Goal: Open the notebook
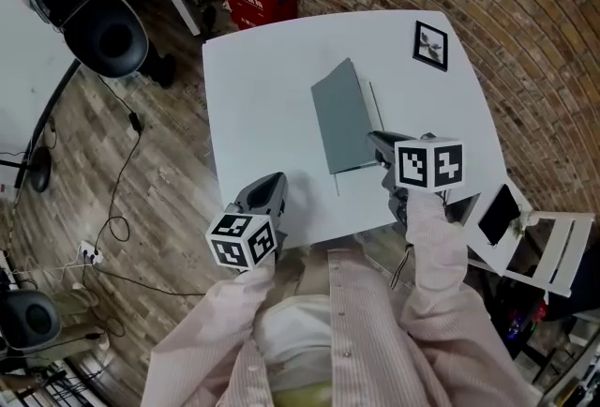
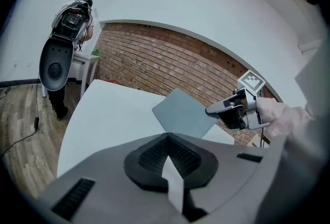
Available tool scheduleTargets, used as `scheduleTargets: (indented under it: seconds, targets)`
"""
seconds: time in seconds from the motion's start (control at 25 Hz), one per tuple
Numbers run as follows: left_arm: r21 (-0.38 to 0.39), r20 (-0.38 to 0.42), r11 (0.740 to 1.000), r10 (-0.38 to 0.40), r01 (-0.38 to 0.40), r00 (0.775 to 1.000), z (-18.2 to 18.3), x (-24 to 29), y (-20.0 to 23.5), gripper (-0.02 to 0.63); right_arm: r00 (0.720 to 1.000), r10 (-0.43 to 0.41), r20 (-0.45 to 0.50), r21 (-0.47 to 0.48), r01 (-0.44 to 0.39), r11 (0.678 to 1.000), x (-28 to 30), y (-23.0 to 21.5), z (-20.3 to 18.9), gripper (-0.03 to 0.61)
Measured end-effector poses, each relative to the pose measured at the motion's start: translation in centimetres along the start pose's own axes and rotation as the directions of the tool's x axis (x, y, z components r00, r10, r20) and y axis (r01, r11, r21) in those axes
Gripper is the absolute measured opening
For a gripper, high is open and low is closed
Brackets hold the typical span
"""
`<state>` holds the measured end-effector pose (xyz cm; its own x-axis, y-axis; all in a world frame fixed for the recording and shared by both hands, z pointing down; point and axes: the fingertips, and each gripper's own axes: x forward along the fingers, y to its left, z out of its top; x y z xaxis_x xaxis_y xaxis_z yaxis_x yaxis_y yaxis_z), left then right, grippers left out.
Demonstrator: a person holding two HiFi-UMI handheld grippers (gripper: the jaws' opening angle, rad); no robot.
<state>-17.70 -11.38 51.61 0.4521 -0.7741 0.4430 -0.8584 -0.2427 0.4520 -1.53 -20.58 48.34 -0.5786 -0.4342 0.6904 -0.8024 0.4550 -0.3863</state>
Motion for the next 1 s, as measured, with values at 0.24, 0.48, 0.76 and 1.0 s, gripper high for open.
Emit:
scheduleTargets:
  seconds: [0.24, 0.48, 0.76, 1.0]
  targets:
    - [-0.002, 0.021, 1.000, 0.012, -0.012, 1.000, 0.1, -1.1, 0.5, -0.008, 0.999, -0.023, 0.023, -0.057, 0.025, 0.998, 0.0, 1.8, 0.5, 0.032]
    - [-0.027, 0.064, 0.998, 0.064, -0.063, 0.996, 1.1, -1.4, 0.7, -0.008, 0.997, -0.067, 0.036, -0.115, 0.071, 0.991, 0.2, 3.7, 0.6, 0.032]
    - [-0.094, 0.110, 0.986, 0.146, -0.136, 0.983, 0.8, -2.0, 0.8, -0.008, 0.998, -0.051, 0.038, -0.188, 0.057, 0.980, 0.9, 6.1, 0.6, 0.032]
    - [-0.135, 0.149, 0.976, 0.191, -0.172, 0.970, 1.1, -3.1, 2.2, -0.008, 0.997, -0.060, 0.045, -0.267, 0.069, 0.961, 1.8, 8.0, 0.6, 0.032]
